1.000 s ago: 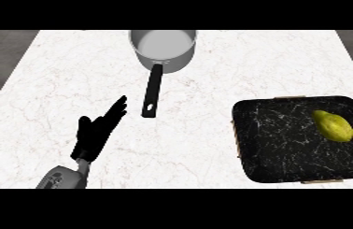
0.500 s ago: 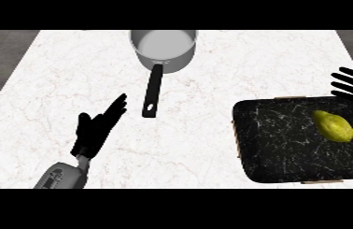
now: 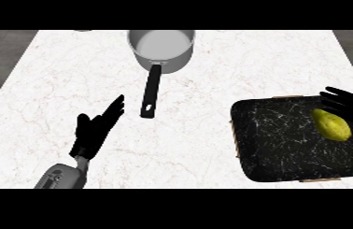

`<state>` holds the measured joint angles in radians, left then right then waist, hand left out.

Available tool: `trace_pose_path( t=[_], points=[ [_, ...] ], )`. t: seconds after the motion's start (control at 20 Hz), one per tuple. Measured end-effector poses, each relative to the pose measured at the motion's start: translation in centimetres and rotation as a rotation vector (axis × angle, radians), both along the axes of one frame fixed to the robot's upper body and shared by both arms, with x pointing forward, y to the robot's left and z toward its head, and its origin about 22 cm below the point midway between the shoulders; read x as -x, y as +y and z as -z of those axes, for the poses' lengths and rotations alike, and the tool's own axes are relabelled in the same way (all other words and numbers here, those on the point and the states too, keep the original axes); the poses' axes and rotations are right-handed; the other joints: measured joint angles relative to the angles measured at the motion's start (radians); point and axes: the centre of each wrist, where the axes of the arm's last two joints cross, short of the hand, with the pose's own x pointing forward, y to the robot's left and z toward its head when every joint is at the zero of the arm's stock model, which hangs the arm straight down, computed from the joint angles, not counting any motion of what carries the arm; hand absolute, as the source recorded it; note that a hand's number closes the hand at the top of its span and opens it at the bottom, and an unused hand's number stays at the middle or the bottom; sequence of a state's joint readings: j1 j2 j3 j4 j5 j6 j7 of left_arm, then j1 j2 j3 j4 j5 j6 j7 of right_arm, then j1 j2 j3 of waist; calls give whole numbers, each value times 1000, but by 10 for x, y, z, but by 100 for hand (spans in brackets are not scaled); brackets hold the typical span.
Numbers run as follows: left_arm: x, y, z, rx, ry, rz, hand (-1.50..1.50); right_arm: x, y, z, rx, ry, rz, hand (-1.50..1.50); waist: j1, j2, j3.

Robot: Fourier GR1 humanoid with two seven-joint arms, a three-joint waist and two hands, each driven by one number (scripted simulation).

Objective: Pick the pear from the tray and place it in the pot

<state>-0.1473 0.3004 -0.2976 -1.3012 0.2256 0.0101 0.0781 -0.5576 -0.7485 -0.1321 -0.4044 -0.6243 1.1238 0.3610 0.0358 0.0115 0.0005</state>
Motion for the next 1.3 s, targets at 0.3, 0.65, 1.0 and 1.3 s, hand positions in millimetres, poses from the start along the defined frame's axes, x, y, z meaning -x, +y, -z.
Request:
trace_pose_path(
  t=[0.3,0.65,1.0,1.3],
  points=[
    [1,-5,-3,4,-3,2,0,12,-10,8,-1,-17,51,-150,5,-1,-3],
    [1,-6,-5,2,-8,7,0,21,-10,29,-128,-16,146,-150,2,-6,-13],
    [1,-2,-9,5,-9,1,0,25,-3,46,-244,10,217,-150,-3,-14,-24],
    [-1,-2,-6,1,-8,-3,0,24,7,57,-299,22,229,-150,-10,-20,-37]
  ],
)
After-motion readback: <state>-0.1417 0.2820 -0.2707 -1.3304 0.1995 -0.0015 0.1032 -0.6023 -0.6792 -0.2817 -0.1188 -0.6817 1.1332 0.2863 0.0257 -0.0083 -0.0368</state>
